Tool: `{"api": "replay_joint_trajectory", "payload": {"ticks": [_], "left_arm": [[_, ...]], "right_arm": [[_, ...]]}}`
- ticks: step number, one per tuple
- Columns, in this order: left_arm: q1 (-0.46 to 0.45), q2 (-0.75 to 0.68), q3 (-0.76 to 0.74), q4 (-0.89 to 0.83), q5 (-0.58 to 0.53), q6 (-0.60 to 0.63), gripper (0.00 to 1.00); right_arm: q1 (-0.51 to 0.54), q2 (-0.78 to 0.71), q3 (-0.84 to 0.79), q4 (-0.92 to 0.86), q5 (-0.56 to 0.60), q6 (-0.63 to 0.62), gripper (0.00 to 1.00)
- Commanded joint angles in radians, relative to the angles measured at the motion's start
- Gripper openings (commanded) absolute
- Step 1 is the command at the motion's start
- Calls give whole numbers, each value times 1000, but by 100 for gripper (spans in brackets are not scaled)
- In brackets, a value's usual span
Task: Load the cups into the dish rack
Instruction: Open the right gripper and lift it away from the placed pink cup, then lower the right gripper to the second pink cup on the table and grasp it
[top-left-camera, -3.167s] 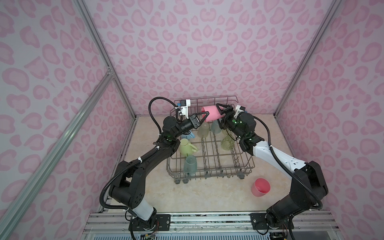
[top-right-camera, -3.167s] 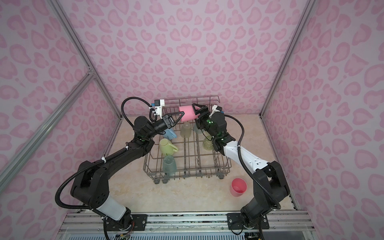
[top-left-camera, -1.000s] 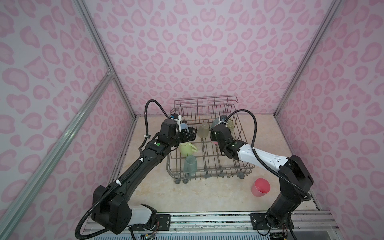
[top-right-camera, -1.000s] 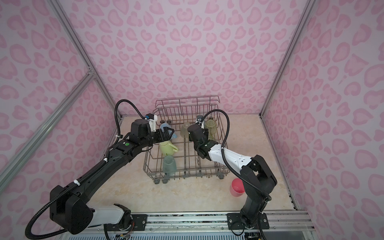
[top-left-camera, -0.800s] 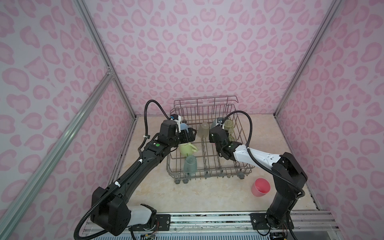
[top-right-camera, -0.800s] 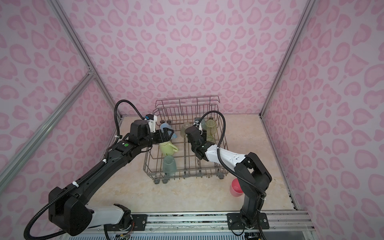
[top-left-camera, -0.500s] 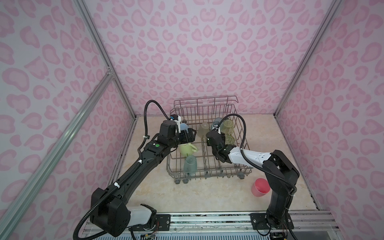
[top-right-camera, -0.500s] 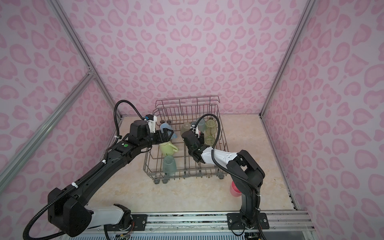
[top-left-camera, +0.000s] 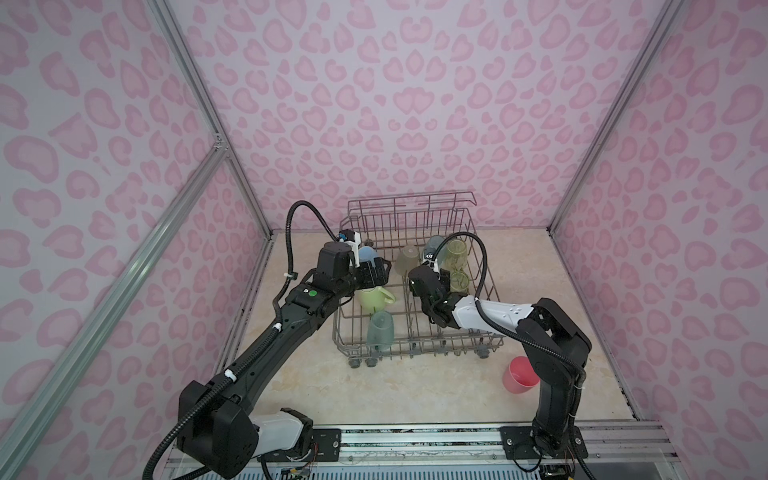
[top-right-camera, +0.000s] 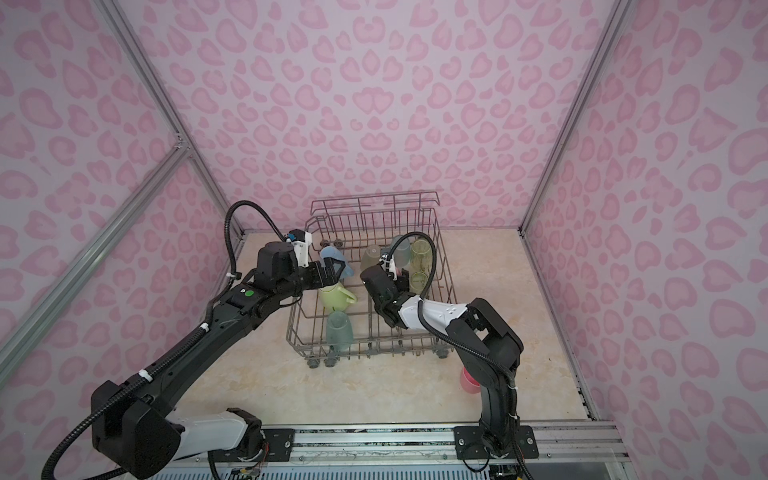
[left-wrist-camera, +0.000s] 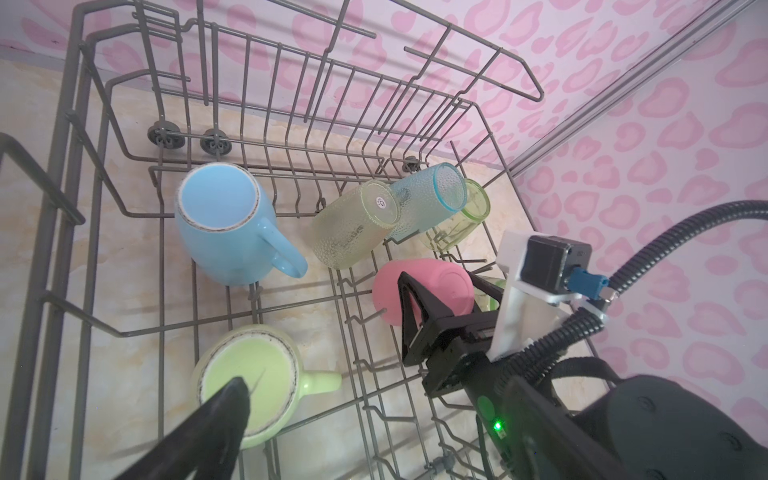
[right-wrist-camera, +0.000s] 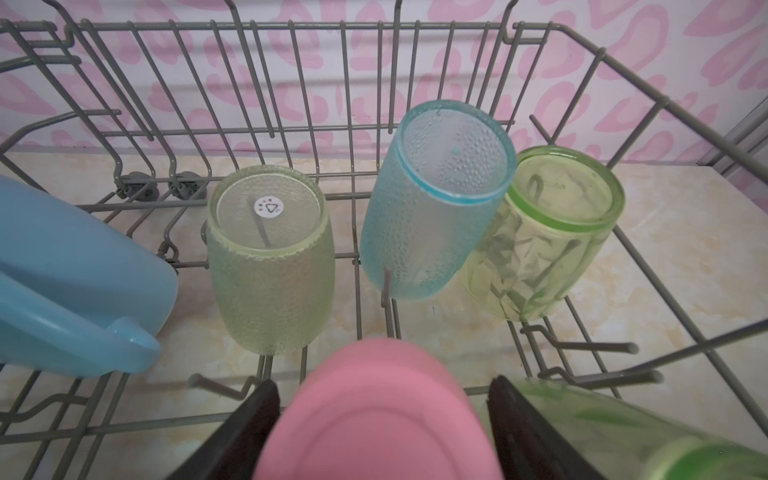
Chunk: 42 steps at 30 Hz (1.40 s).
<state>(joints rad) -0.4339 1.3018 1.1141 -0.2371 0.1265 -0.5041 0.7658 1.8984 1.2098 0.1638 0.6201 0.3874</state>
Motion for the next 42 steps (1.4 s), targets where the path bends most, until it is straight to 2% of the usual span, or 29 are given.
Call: {"api": "replay_joint_trajectory", "payload": {"ticks": [1,8,17,21,28,34,42], "left_arm": [[1,-4,10,5,-7,12,97],[1,-6,5,-7,-21,12,97],[1,-16,-3,-27,-32,12,97],[1,-29,-16,-22,-36,13,97],[1,-37,-27,-14,-16,42,98],[-16,-45,-45,16,23,89,98],[-131,-66,-54,33,-2,214,99]], "right_arm": [[-1,-25,10,-58,-8,24,85],[-15,-104,74,-181,-89,22,96],[-51,-258,70,-308,-183,48,97],[-90,-349,56,-394,-215,82,94],[-196,-530,41,-641,-273,240,84],[-287,-673,25,-824,-293,372,84],[-415,-799,3,-1051,-376,535,81]]}}
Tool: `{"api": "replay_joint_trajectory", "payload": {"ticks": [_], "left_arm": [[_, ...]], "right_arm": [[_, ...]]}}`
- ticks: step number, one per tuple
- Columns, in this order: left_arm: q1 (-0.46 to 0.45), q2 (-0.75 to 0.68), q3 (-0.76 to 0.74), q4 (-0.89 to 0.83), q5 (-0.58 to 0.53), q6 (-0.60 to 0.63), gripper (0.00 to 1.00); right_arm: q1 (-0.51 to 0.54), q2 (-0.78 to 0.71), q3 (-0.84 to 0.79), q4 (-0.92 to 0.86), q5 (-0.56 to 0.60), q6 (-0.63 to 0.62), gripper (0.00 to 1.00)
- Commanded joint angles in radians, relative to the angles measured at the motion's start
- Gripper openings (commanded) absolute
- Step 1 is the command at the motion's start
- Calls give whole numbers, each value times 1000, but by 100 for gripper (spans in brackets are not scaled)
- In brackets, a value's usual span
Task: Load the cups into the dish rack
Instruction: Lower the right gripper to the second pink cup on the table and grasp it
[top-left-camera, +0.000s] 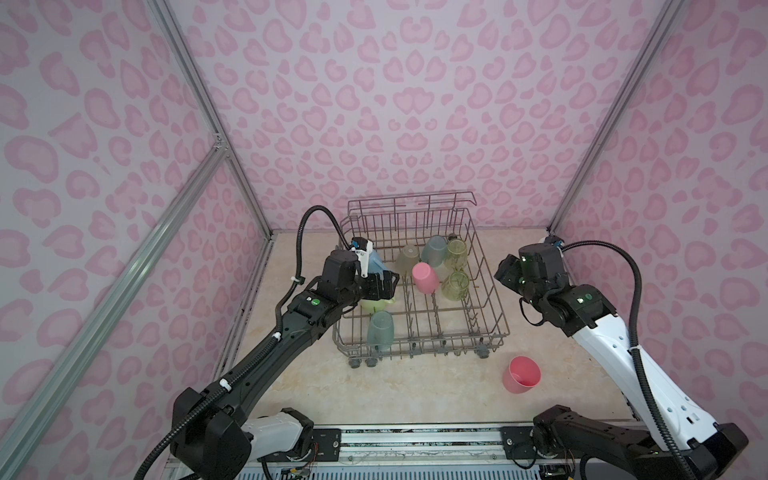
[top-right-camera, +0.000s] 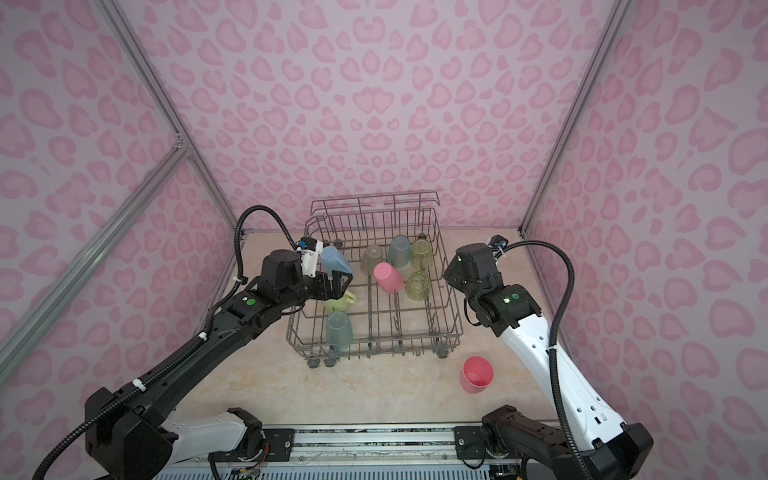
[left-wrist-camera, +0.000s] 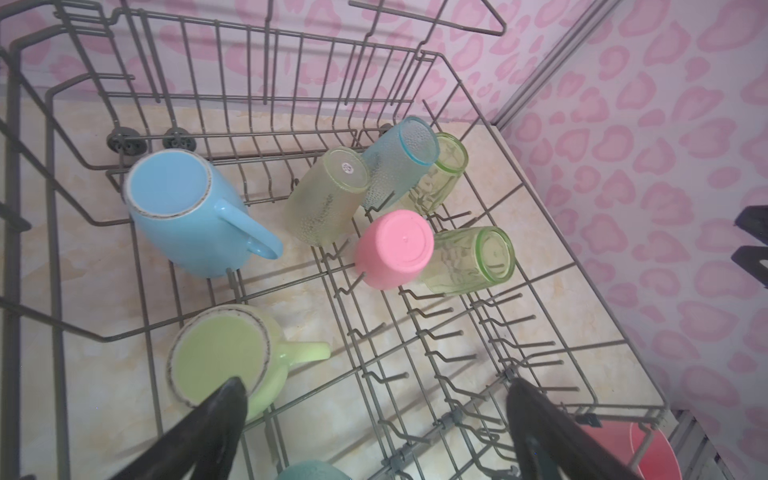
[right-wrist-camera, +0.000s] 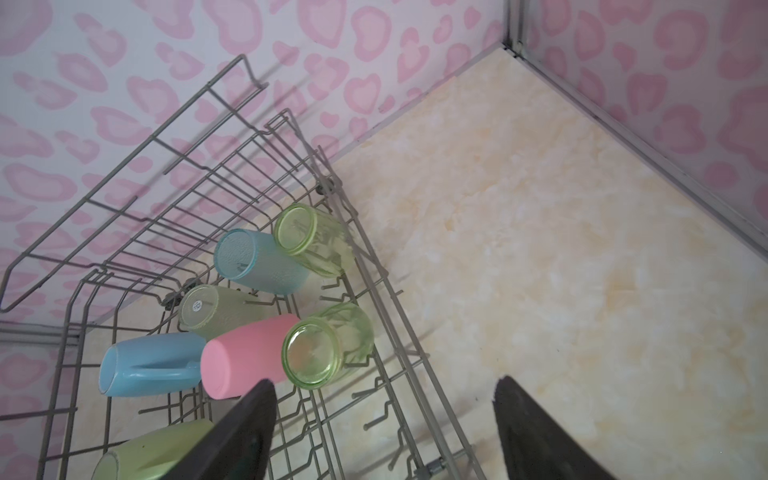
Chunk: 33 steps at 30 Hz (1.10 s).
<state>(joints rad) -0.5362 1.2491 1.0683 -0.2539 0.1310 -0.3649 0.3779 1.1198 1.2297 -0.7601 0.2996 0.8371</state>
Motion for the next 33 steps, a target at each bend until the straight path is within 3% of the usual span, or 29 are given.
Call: {"api": "replay_joint_trajectory", "payload": {"ticks": [1,5,10,14,19,33], "left_arm": [[-51,-16,-13,58,-8,93,100],[-148,-24,-45,84,-22,167,100],[-280,-48,-116,165,-33,279,100],[-340,-85,-186,260,-5,341,100],[-367,-120,-241,338,15,361,100],[-380,-123,-262,347,-6,373,100]], "right_arm": [[-47,-34,-31,-143,-85,97,81],[-115,-76,-90,-222,-181,133,79],[-179,-154,-159,-294,-215,177,74],[-231,-185,-229,-316,-295,197,73],[-272,-195,-293,-321,-358,220,68],[-283,-176,-372,-320,-447,298,54]]}}
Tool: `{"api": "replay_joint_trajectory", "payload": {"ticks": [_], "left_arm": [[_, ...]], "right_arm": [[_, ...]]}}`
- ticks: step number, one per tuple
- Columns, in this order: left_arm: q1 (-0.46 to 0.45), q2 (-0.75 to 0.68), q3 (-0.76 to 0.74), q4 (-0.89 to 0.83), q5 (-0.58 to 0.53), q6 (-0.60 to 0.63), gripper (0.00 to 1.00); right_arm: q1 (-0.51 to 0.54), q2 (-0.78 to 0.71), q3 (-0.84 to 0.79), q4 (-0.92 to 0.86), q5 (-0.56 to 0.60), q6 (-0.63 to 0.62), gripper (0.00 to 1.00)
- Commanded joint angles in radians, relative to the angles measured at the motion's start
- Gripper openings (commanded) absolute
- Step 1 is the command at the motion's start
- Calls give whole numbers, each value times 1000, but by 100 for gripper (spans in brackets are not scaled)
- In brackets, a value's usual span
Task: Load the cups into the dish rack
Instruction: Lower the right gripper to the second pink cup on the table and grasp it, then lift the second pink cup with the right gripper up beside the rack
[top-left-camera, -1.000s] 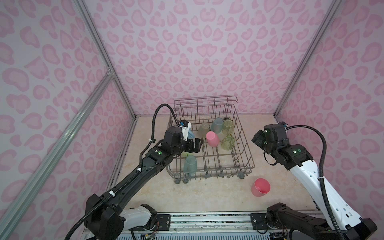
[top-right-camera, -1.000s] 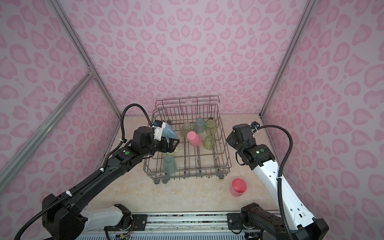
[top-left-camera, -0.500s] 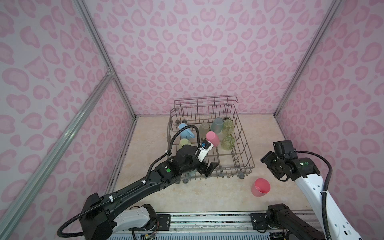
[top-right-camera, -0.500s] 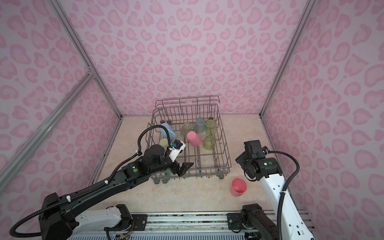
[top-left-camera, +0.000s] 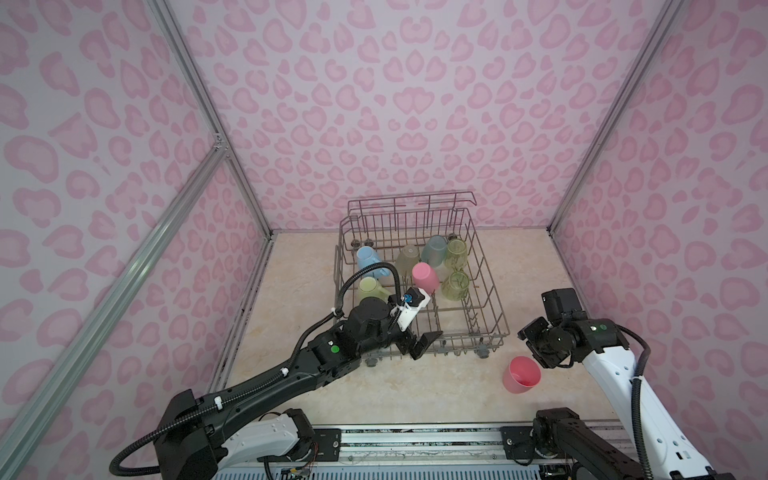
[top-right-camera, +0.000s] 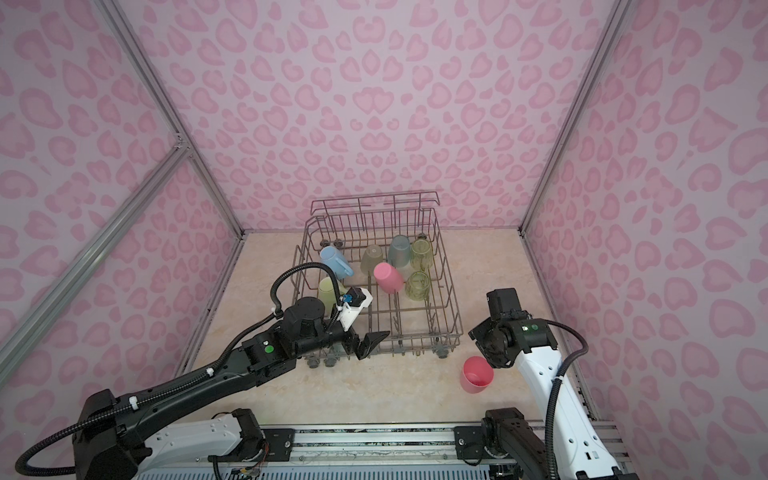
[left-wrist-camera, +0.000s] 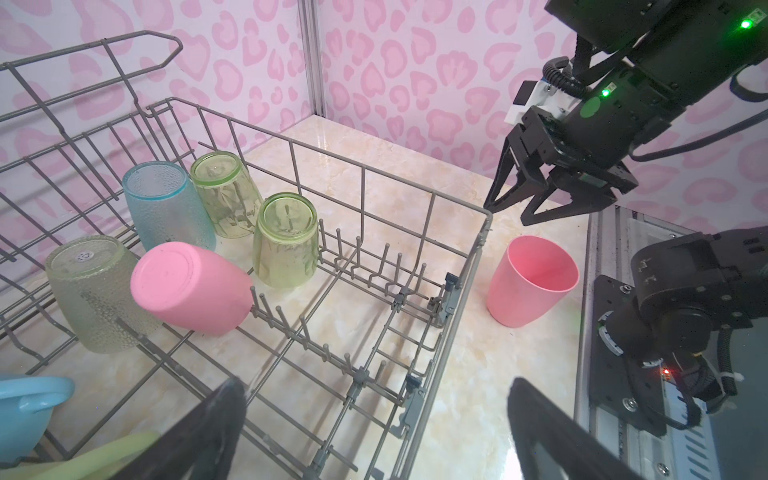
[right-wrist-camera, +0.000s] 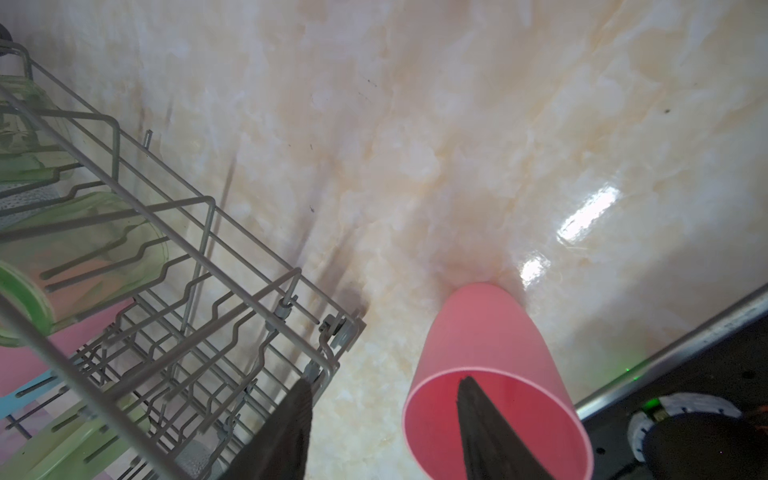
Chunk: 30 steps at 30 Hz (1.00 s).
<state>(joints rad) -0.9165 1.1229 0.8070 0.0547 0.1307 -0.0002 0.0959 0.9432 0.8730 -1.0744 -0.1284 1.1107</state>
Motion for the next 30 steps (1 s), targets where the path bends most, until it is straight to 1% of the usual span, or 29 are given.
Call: {"api": "replay_joint_trajectory", "payload": {"ticks": [1,9,15,20,23,25,30], "left_arm": [[1,5,0,39,-5,9,100],[1,12,4,33,-16,6,100],[1,20,7,32,-17,0,100],[1,15,4,30,-22,0,100],[1,12,3,30,-22,0,100],[1,12,-1,30,-25,0,100],[1,12,-3,31,-34,-1,100]], "right_arm": [[-1,2,-22,-4,-25,26,53],[1,-7,-66,0,-49,49,51],[7,-14,-104,31,-43,66,40],[7,-4,-127,65,-31,78,40],[8,13,-136,87,-31,79,38],[9,17,-139,94,-20,78,31],[9,17,-139,108,4,80,21]]}}
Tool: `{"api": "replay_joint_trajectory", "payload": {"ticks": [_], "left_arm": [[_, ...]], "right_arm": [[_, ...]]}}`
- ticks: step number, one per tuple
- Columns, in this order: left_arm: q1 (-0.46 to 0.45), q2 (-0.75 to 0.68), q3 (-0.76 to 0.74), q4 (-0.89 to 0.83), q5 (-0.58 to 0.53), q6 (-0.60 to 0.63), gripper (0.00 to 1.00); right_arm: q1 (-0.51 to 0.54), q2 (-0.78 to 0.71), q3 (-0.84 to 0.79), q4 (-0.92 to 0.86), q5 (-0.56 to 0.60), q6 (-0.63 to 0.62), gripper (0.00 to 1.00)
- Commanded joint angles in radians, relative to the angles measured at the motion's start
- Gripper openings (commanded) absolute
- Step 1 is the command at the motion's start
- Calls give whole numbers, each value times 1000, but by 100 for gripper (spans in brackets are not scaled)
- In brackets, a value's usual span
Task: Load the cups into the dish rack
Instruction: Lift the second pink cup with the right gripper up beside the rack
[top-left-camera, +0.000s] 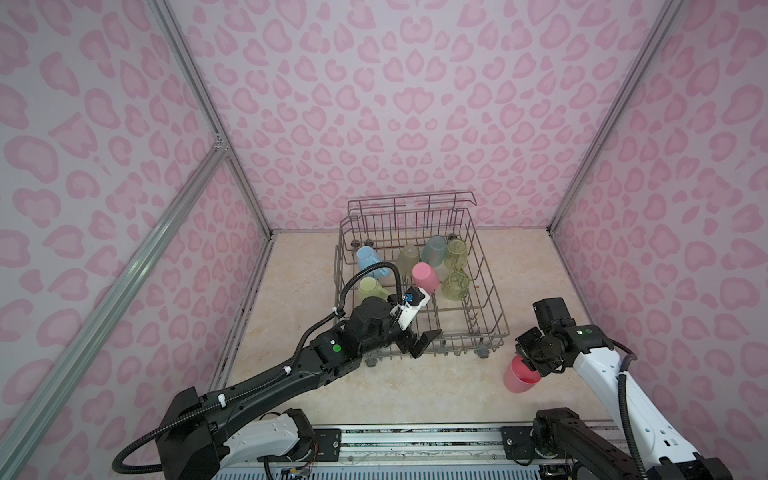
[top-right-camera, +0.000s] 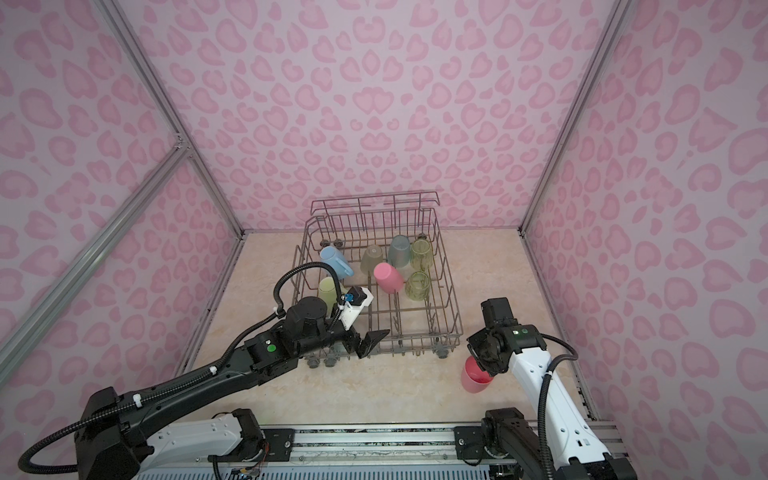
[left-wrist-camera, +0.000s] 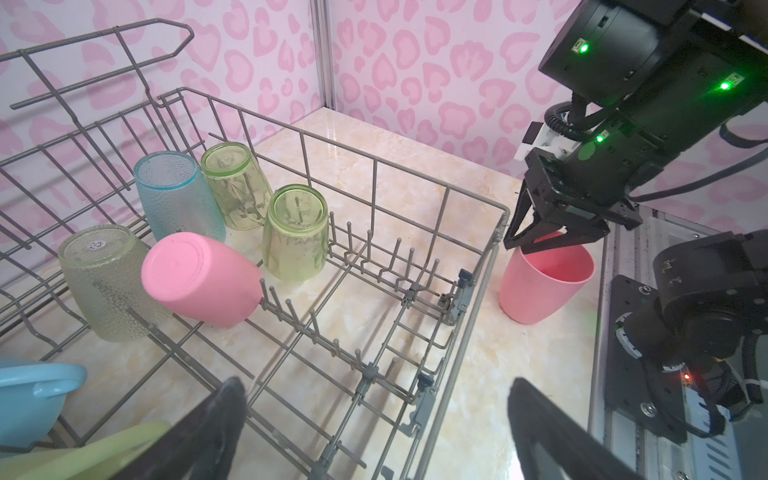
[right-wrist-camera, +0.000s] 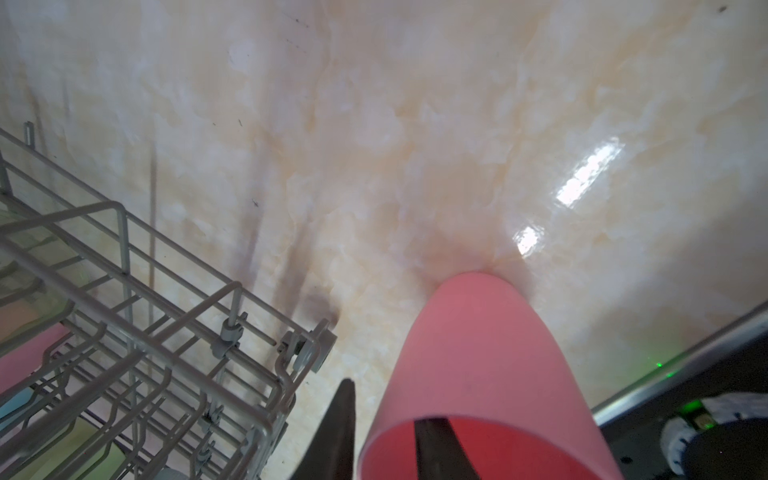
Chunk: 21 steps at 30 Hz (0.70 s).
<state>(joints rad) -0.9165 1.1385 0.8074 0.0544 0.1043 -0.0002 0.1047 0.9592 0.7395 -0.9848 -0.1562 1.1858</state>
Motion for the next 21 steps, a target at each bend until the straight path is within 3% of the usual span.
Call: {"api": "replay_joint_trajectory", "payload": {"ticks": [1,14,21], "left_arm": [[1,-2,-2,30,-8,-1,100],[1,4,3,16,-21,-18,100],[1,7,3,9,-37,-31,100]], "right_arm": [[1,2,-8,24,33,5,20],[0,-15,36,31,132,-29,1],[0,-11,107,17,194,-68,0]]}}
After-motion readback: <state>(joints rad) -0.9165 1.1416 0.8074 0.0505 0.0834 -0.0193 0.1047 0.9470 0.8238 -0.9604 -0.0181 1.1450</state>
